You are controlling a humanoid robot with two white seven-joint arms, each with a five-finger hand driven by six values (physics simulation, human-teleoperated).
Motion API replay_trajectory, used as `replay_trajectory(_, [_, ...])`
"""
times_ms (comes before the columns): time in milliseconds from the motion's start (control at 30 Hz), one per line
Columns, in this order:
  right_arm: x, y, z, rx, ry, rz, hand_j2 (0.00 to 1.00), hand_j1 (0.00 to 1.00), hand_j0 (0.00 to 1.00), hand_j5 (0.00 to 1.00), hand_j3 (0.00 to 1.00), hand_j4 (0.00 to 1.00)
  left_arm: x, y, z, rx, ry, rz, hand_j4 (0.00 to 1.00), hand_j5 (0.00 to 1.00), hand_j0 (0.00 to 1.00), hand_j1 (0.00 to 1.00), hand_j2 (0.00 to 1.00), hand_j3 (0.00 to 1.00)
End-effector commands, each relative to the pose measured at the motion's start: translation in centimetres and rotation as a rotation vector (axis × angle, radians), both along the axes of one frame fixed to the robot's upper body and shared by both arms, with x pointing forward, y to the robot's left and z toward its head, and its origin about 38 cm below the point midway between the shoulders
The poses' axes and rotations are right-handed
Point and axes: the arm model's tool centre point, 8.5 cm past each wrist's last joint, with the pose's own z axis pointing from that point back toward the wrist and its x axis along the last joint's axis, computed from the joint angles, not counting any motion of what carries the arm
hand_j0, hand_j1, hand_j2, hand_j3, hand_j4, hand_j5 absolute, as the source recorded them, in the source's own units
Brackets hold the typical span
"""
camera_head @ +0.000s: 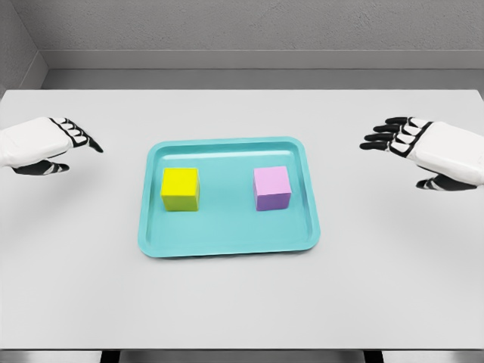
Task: Push two cubes
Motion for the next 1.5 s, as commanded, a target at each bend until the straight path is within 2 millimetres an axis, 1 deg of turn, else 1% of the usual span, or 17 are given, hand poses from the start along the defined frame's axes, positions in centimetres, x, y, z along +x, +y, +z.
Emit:
replay_trajectory(0, [-0.1,0.4,-0.7,0.005,0.02,0.008,1.0,1.0,1.0,1.0,1.0,1.0,0.0,0.0,0.1,-0.005,0.001,0.002,0.67,0.67,0.67,0.67,0.67,0.67])
replay_trajectory(133, [0.4,1.3,0.0,0.045,-0.005,0.027,1.0,1.0,1.0,1.0,1.0,1.0,-0.1,-0.6,-0.9,0.008,0.02,-0.013,0.67,0.67,0.67,0.67,0.67,0.67])
replay_trajectory(233, [-0.9,5.4,-4.9,0.141,0.145,0.148,1.0,1.0,1.0,1.0,1.0,1.0,-0.2,-1.9,-2.4,0.022,0.064,-0.038,0.68,0.68,0.68,0.68,0.68,0.68])
replay_trajectory(267, [-0.9,5.8,-5.0,0.117,0.154,0.174,1.0,1.0,1.0,1.0,1.0,1.0,-0.1,-2.2,-2.6,0.024,0.068,-0.045,0.68,0.68,0.68,0.68,0.68,0.68])
replay_trajectory(300, [-0.4,5.0,-3.8,0.078,0.127,0.164,1.0,1.0,1.0,1.0,1.0,1.0,-0.1,-2.5,-2.7,0.022,0.069,-0.048,0.68,0.68,0.68,0.68,0.68,0.68])
replay_trajectory(333, [0.4,3.8,-0.8,0.06,0.051,0.141,1.0,1.0,1.0,1.0,1.0,1.0,-0.2,-2.9,-3.0,0.032,0.085,-0.058,0.68,0.68,0.68,0.68,0.68,0.68])
replay_trajectory(400, [1.3,2.7,3.2,0.076,-0.069,0.108,1.0,1.0,1.0,1.0,1.0,1.0,-0.1,-3.7,-3.4,0.031,0.09,-0.075,0.68,0.68,0.68,0.68,0.68,0.68])
replay_trajectory(467, [1.5,2.0,5.1,0.082,-0.125,0.091,1.0,1.0,1.0,1.0,1.0,1.0,0.0,-4.3,-3.7,0.025,0.093,-0.087,0.68,0.68,0.68,0.68,0.68,0.68])
replay_trajectory(500, [1.6,2.2,4.7,0.073,-0.109,0.095,1.0,1.0,1.0,1.0,1.0,1.0,0.0,-4.5,-3.7,0.024,0.092,-0.09,0.68,0.68,0.68,0.68,0.68,0.68])
replay_trajectory(567, [2.2,2.3,6.0,-0.118,-0.074,0.103,1.0,1.0,1.0,1.0,1.0,1.0,0.1,-5.4,-4.1,0.026,0.092,-0.107,0.68,0.68,0.68,0.68,0.68,0.68])
replay_trajectory(633, [2.8,3.5,5.6,-0.224,-0.031,0.137,1.0,1.0,1.0,1.0,1.0,1.0,0.1,-5.6,-4.1,0.031,0.089,-0.11,0.68,0.68,0.68,0.68,0.68,0.68])
replay_trajectory(733, [3.4,5.0,2.7,-0.369,-0.058,0.165,0.97,0.97,0.97,0.97,0.97,0.97,-0.2,-6.4,-3.6,0.026,0.076,-0.136,0.68,0.68,0.68,0.68,0.68,0.68])
replay_trajectory(800, [3.4,5.2,2.1,-0.408,-0.038,0.17,0.76,0.76,0.76,0.76,0.76,0.76,-0.3,-7.3,-2.8,0.022,0.053,-0.165,0.68,0.68,0.68,0.68,0.68,0.68])
replay_trajectory(933, [4.5,6.9,0.6,-0.399,0.013,0.196,0.61,0.61,0.61,0.61,0.61,0.61,-0.8,-7.9,-2.3,0.025,0.045,-0.194,0.68,0.68,0.68,0.68,0.68,0.68])
replay_trajectory(1000, [5.8,7.3,-0.8,-0.356,0.047,0.178,0.6,0.6,0.6,0.6,0.6,0.6,-0.9,-7.8,-2.4,0.025,0.049,-0.194,0.68,0.68,0.68,0.68,0.68,0.68])
replay_trajectory(1267, [7.8,6.3,-1.1,-0.175,0.128,0.116,0.58,0.58,0.58,0.58,0.58,0.58,-1.4,-7.6,-2.1,0.039,0.05,-0.204,0.68,0.68,0.68,0.68,0.68,0.68])
replay_trajectory(1467, [8.5,9.1,-5.3,-0.083,0.213,0.134,0.58,0.58,0.58,0.58,0.58,0.58,-1.7,-7.4,-2.6,0.042,0.064,-0.201,0.68,0.68,0.68,0.68,0.68,0.68])
